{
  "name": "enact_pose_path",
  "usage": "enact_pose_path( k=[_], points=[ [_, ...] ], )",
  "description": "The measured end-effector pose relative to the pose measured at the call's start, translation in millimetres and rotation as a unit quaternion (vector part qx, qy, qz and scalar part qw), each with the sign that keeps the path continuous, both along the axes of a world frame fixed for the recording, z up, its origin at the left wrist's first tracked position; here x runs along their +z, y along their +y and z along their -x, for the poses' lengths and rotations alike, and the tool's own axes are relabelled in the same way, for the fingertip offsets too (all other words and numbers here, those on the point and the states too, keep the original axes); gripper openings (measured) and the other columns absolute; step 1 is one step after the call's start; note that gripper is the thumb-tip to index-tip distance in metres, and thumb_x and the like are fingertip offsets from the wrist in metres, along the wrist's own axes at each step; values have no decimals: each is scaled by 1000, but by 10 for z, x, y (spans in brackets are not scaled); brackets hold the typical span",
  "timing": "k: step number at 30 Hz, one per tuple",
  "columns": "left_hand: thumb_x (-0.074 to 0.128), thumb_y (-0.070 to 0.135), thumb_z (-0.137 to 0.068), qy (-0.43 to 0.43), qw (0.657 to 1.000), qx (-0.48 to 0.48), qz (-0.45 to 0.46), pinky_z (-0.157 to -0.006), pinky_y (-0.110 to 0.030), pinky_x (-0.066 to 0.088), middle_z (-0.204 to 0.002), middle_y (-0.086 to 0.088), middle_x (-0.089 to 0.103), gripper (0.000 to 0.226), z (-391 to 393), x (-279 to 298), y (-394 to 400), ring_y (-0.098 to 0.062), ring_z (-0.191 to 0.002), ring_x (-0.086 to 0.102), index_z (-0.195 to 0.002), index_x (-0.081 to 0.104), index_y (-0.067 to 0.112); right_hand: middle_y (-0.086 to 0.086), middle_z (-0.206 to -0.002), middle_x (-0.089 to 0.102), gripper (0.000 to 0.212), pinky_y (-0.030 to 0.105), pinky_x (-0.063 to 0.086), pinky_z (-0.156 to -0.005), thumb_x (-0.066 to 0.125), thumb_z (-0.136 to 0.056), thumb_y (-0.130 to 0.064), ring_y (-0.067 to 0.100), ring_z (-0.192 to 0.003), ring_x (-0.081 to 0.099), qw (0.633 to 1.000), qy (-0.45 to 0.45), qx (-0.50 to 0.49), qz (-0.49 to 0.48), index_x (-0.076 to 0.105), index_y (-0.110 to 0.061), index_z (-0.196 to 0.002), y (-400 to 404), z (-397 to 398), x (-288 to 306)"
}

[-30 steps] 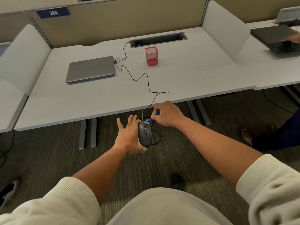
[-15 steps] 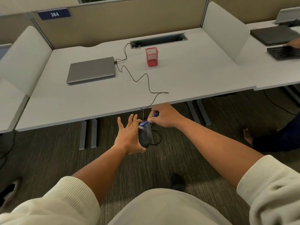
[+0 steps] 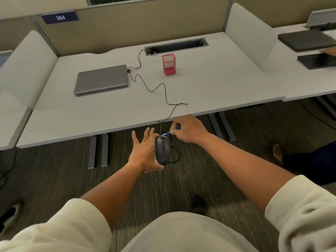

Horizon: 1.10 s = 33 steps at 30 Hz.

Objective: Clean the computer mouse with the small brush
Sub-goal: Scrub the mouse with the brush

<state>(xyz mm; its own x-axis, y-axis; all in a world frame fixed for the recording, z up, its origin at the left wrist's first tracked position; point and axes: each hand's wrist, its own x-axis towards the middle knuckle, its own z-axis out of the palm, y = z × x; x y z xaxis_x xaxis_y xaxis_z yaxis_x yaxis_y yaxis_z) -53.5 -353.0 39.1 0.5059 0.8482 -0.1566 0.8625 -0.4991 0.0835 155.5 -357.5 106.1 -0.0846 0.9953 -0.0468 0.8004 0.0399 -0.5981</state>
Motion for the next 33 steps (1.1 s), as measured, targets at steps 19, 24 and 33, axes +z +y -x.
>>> enact_pose_path(
  k=[19,24,33],
  points=[
    [76,77,-57,6,1000,0,-5,-113,-66,-17,-167,-9,5,130,-51,15,-7,-24,-152,-11,-155,14,20,-5,-87,73,8,33,56,-74,73,-85,-21,8,-75,65,996,64,-3,57,67,-16,-82,-34,-104,21],
    [76,77,-57,5,1000,3,1,-113,-66,-17,-167,-8,5,130,-33,10,-20,-24,-153,-11,-156,13,20,-4,-91,72,12,32,54,-72,71,-87,-23,11,-78,65,995,78,-44,38,62,-22,-79,-32,-110,8],
    [75,77,-56,7,1000,4,-3,-113,-66,-17,-167,-9,7,130,-15,-15,-44,-24,-153,-10,-155,14,20,-5,-88,72,9,33,54,-73,71,-85,-22,11,-80,65,999,37,10,36,65,-19,-80,-54,-108,-12]
  ],
)
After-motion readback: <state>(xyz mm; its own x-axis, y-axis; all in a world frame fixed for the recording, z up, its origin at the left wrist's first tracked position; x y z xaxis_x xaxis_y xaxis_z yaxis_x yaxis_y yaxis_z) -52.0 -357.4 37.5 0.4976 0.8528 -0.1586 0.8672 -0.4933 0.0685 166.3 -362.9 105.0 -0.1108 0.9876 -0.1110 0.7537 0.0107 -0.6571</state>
